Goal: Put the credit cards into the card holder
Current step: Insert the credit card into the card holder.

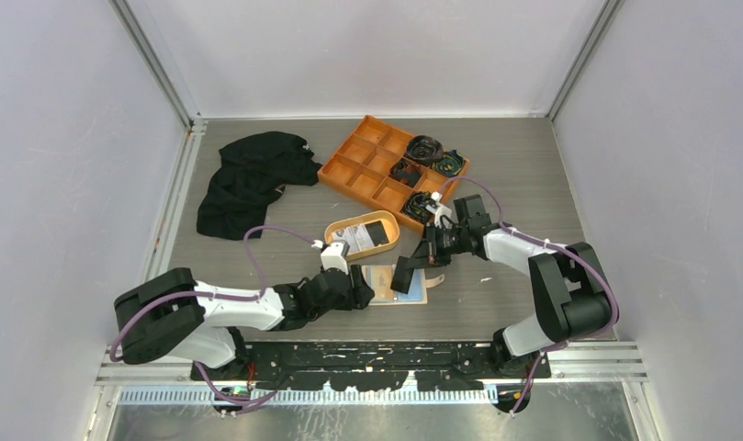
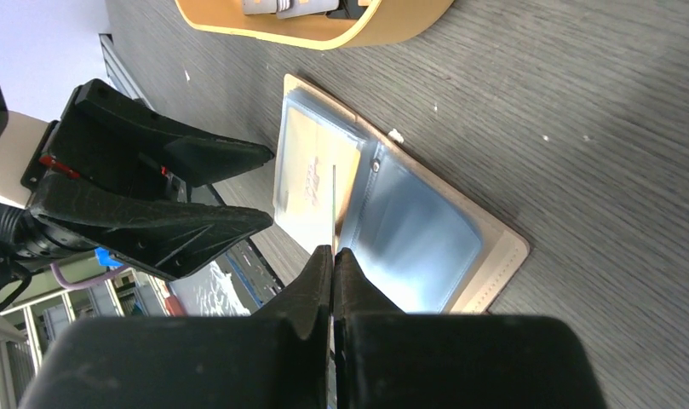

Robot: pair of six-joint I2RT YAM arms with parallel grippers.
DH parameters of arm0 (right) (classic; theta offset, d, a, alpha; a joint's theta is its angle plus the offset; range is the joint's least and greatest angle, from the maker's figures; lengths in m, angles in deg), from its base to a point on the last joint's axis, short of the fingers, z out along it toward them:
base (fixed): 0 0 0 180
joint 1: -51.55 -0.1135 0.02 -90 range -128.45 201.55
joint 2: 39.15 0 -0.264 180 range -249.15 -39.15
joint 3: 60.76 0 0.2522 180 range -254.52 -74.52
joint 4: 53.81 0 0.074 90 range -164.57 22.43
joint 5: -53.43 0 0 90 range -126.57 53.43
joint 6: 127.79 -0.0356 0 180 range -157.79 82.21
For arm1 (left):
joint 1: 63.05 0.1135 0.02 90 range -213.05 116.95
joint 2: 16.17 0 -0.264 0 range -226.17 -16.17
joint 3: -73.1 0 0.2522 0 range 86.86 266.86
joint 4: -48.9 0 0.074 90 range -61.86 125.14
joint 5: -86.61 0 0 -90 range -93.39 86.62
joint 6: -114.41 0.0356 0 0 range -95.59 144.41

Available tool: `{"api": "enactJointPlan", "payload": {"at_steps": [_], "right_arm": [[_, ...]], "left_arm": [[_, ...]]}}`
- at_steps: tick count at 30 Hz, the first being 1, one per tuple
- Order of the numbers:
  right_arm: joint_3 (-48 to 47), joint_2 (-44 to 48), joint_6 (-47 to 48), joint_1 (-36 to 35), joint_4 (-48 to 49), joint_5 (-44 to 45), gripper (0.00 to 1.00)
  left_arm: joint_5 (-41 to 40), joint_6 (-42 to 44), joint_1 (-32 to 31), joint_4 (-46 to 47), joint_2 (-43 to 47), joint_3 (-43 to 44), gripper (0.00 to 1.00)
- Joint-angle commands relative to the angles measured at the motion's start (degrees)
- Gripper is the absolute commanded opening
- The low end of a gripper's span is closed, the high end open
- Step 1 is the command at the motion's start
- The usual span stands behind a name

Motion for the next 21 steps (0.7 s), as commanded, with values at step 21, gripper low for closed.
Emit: {"api": "enactJointPlan", "payload": {"at_steps": [21], "right_arm": [[-1.5,2.2,0.5,0.6,0.0,2.7,0.01]], "left_arm": [[1.6,-0.5,0.7,0.5,-0.9,0.2,0.54]]}}
